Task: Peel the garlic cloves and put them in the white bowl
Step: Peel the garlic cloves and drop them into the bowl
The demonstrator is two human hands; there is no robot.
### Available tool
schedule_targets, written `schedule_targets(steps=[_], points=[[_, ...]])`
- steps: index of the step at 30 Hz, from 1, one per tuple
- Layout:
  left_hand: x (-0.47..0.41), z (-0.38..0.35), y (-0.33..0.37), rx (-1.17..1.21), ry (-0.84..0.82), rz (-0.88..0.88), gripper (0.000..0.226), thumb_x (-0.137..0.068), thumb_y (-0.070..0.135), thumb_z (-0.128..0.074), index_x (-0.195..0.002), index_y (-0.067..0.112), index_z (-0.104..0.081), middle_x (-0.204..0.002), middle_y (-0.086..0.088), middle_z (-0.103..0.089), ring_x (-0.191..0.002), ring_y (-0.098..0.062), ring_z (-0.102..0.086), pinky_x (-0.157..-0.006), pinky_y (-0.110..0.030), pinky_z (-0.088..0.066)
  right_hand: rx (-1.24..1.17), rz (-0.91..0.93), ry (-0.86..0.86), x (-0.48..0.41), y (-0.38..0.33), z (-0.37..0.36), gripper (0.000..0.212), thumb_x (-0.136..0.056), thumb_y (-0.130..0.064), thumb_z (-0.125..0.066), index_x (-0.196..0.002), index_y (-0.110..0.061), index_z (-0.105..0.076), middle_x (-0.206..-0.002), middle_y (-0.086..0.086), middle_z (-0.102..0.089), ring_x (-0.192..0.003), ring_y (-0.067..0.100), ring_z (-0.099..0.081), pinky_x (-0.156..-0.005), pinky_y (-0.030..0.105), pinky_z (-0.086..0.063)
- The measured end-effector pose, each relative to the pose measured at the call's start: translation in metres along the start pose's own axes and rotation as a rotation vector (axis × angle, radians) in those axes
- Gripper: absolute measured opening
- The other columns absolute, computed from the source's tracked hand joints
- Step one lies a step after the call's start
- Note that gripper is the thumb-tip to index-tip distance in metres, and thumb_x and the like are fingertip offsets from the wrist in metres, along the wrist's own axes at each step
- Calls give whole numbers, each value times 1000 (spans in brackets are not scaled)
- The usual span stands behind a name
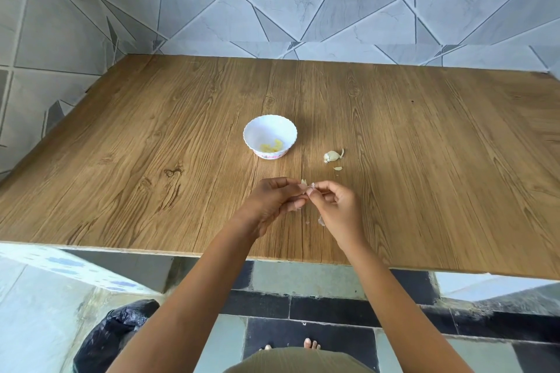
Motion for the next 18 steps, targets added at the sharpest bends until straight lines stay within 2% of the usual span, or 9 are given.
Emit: schedule_targets(steps=[4, 7, 10, 13, 15, 18], points=[[-1, -2, 0, -87, 35, -46, 11, -87, 3, -63, -96, -1, -67, -84, -11, -69, -74, -14, -64, -76, -23, -55, 41, 27, 21, 0, 0, -3, 21, -85, -13, -66, -75, -31, -62, -55, -19, -59, -50, 3, -51, -52, 30, -47], [1, -3, 2, -103, 40, -59, 8, -86, 3, -64, -94, 3, -67, -79, -7, -70, -67, -11, -67, -69, -21, -56, 11, -1, 22, -2, 2, -4, 22, -86, -14, -65, -75, -32, -61, -64, -11, -62, -57, 13, -54, -54, 31, -46], [2, -2, 3, -123, 96, -84, 6, -84, 4, -68, -90, 5, -68, -76, -10, -69, -63, -12, -66, -61, -19, -57, -35, 47, -25, -2, 3, 0, 17, -86, -12, -65, -83, -28, -63, -76, -7, -66, -64, 10, -58, -55, 24, -45], [2, -1, 3, -94, 132, -94, 5, -84, 5, -68, -88, 4, -67, -74, -9, -69, -64, -13, -66, -59, -18, -55, -31, 146, -82, 0, 3, 1, 16, -83, -9, -70, -96, -19, -66, -88, -5, -67, -76, 6, -63, -61, 17, -50], [1, -2, 3, -74, 127, -95, 6, -85, 6, -66, -89, 1, -67, -76, -9, -70, -67, -13, -66, -62, -18, -56, 28, 205, -66, 0, 6, 0, 18, -81, -11, -72, -98, -14, -68, -90, -3, -68, -76, 7, -64, -61, 15, -51], [0, -2, 2, -56, 116, -79, 13, -90, 6, -60, -96, -3, -67, -82, -13, -69, -71, -15, -67, -65, -19, -56, 99, 250, 10, -1, 7, 0, 15, -82, -13, -72, -97, -11, -70, -83, -11, -66, -68, 10, -66, -51, 10, -47]])
Point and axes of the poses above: each hand's wrist, its own x-axis away from the middle knuckle, its own z-axis out of the back of the hand, y = z × x, the point moved 1 cm from there along -x, towards the middle knuckle
